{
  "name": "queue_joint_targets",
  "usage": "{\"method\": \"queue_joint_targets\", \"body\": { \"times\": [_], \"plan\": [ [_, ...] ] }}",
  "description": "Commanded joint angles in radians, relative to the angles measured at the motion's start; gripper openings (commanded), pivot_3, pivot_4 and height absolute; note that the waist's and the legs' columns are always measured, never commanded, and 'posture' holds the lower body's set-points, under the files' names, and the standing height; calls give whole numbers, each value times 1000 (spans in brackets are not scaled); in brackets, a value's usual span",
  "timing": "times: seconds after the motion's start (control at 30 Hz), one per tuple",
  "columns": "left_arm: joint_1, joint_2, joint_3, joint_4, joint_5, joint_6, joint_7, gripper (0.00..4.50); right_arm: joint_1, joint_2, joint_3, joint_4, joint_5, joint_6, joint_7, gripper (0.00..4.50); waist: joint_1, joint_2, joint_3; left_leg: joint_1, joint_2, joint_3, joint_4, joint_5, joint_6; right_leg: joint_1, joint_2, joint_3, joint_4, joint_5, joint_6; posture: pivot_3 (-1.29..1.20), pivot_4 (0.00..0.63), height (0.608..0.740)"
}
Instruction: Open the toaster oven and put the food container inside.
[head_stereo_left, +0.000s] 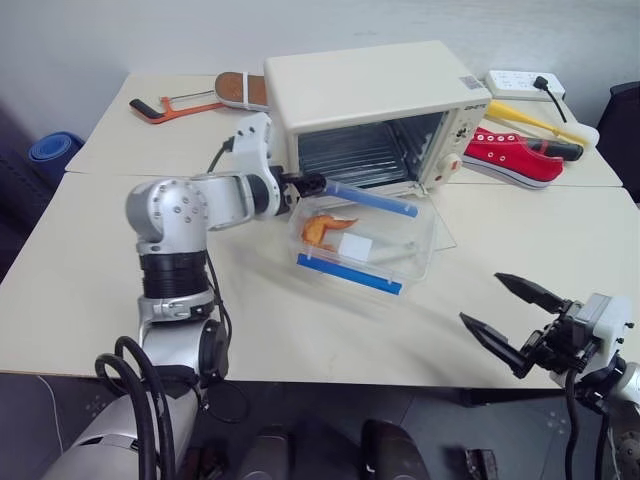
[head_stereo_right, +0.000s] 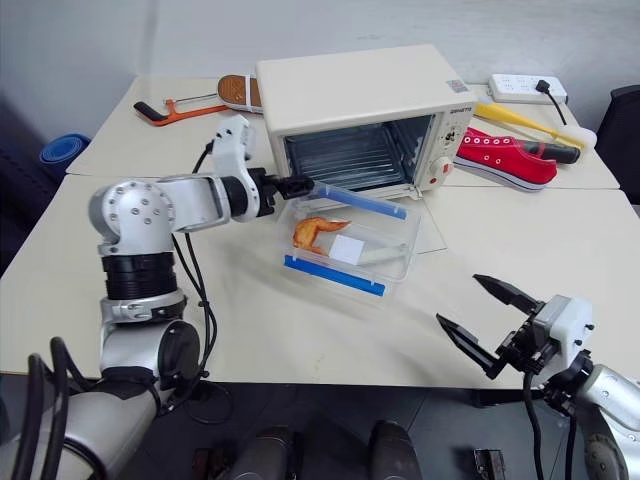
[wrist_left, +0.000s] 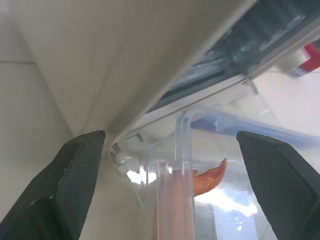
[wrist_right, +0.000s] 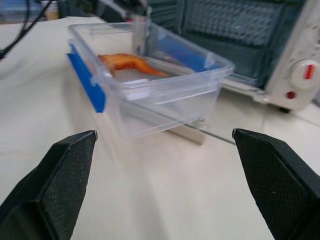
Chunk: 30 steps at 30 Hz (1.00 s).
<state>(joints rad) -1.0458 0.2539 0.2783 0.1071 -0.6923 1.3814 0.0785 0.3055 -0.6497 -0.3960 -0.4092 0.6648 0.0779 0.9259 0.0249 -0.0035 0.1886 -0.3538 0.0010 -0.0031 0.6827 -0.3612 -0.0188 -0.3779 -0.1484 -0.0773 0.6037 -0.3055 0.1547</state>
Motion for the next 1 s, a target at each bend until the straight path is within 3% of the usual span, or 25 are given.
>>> {"method": "queue_joint_targets", "body": {
  "times": [0.03,0.2,0.27,0.37,0.43,0.53,0.73,1.0],
  "plan": [
    [9,111,-40,-74,-50,23,-181,4304,20,-57,45,-93,46,104,37,3632,0,0,0,0,0,0,0,0,0,0,0,0,0,0,0,0,150,740],
    [106,359,-143,-102,-14,-98,-467,3004,-41,-126,211,-166,10,233,45,1888,-9,0,0,1,0,0,0,0,0,0,0,0,1,0,0,0,150,740],
    [184,506,-242,-128,31,-195,-646,2324,-104,-118,267,-153,-26,247,24,1118,-15,0,0,1,1,0,0,0,0,0,1,0,1,0,0,0,150,740],
    [289,631,-305,-155,61,-331,-852,1404,-210,-94,328,-102,-73,258,-1,138,-12,0,0,0,1,0,0,0,0,-1,1,0,-1,0,0,0,150,740],
    [354,646,-305,-197,42,-402,-953,842,-303,-75,372,-52,-110,273,-17,0,-2,0,0,-1,1,0,0,0,0,-1,1,0,-1,0,0,0,150,740],
    [427,615,-351,-288,31,-441,-1028,26,-434,-35,409,24,-142,303,-53,0,6,0,0,-2,1,-2,2,0,1,-1,0,-1,-1,0,0,0,150,740],
    [468,415,-415,-316,102,-511,-918,26,-605,-6,415,146,-185,338,-87,0,-1,0,0,-3,0,-2,1,0,1,-1,0,-2,-1,0,0,0,150,740],
    [378,80,-369,-126,261,-636,-594,26,-818,53,438,444,-327,180,-67,0,-3,0,0,-2,0,-1,2,0,2,-1,0,-2,1,0,0,0,150,740]
  ]
}}
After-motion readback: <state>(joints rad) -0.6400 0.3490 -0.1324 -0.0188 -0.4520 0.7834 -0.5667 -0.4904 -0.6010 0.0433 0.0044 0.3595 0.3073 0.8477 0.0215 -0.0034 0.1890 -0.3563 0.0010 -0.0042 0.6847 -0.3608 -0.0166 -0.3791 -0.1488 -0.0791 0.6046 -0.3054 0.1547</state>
